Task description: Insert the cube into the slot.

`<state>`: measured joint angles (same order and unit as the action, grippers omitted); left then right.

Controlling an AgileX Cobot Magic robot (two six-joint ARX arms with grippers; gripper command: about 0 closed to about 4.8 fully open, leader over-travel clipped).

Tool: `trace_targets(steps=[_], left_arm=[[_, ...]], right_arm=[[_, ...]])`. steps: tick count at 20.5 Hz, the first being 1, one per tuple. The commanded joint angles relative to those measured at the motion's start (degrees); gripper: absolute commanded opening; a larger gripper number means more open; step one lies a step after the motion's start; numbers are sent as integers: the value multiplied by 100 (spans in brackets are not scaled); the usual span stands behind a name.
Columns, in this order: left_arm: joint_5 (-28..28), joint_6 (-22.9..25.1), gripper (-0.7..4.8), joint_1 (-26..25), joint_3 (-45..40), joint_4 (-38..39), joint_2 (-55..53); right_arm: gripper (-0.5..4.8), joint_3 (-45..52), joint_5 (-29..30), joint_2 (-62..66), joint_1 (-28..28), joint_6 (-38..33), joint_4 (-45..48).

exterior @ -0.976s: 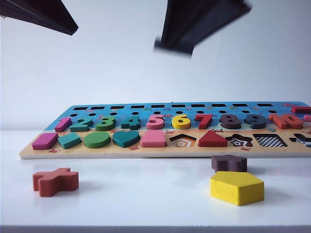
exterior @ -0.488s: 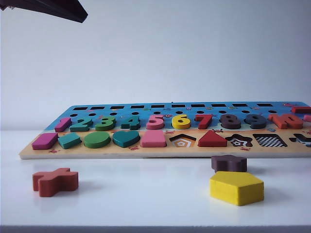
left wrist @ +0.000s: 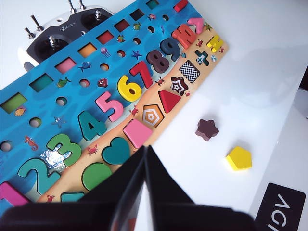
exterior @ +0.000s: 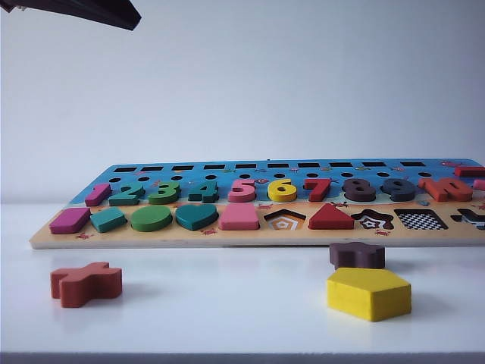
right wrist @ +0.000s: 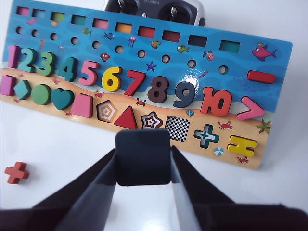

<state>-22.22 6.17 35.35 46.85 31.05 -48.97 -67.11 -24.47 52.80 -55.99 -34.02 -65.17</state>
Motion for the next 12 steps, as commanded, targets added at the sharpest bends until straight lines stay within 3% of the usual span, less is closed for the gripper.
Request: trace_targets(steps=[1,7,12], left_arm=[[-31,24,10,15,22,-127,20],[-52,24,10,17,22,-380,-42],[-55,26,10,17,22,-549,-275]], right_arm=[[-4,188,-52,243,-2,-94,81],[-5,1158,149,334,173,-289,942],[-5,1705,691,337,811,-72,1652]])
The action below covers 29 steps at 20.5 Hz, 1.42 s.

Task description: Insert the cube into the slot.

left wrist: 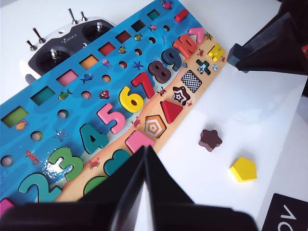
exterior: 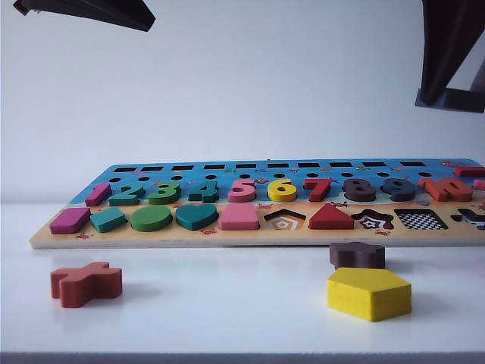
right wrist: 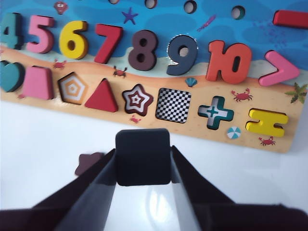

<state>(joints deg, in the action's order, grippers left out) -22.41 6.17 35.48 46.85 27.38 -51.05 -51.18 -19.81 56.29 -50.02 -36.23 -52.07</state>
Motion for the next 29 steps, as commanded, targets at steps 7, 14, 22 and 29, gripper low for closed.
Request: trace_targets(steps=[7,14,22,29], left_arm=[[-267,28,10,4,22,-407,-247],[-409,26,10,4,22,-619,-404],[-415,24,10,4,22,-619,-415],[-413,26,10,4,22,-619,-415]], right_arm=[[-5,356,1093,136,1191,514,835],[-5,363,1220,905,1322,745,1322],[-6,369,844,1366,1314,780,1421],[-6,378,780,1377,1316,778,1469]])
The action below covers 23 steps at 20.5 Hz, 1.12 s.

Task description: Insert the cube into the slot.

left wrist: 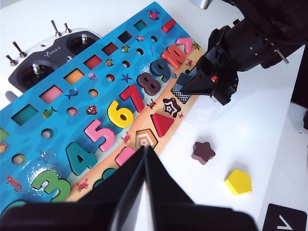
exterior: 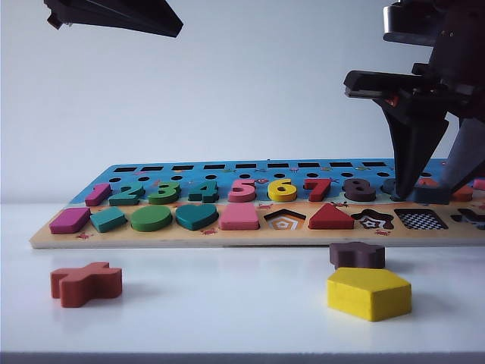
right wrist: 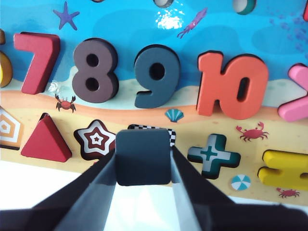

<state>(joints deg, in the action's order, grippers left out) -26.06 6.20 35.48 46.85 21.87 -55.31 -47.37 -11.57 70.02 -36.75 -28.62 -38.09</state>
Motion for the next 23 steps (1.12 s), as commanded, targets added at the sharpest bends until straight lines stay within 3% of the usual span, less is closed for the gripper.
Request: trace_targets(steps=[1,23], left_arm=[[-48,24,10,4,22,-68,11],[-46,24,10,4,22,-68,11]], right_arm=[[-6,-2,-44,7,-11,17,70],[-7,-4,114,282,-4,-35,251]])
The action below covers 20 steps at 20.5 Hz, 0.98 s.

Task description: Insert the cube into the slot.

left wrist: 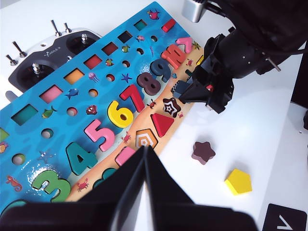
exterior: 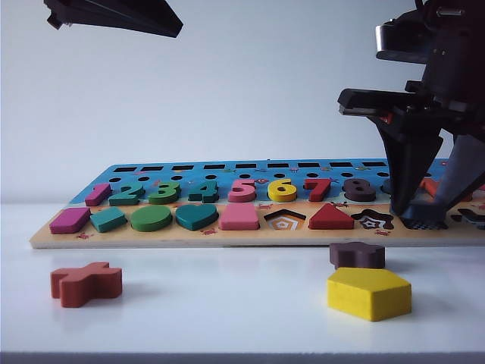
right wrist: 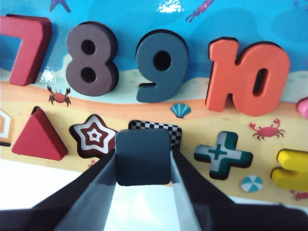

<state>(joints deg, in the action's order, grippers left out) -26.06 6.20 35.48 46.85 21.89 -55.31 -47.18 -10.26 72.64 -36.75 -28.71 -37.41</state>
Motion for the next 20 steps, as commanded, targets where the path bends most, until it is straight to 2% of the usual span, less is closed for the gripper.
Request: trace_targets(steps=[1,20], left_arm=[[-46,24,10,4,22,-68,11],[-48,24,10,4,22,-63,11]], right_arm=[[-7,-24,-37,22,-4,-24,184],[-8,-24,-197,22,-4,-280,28]])
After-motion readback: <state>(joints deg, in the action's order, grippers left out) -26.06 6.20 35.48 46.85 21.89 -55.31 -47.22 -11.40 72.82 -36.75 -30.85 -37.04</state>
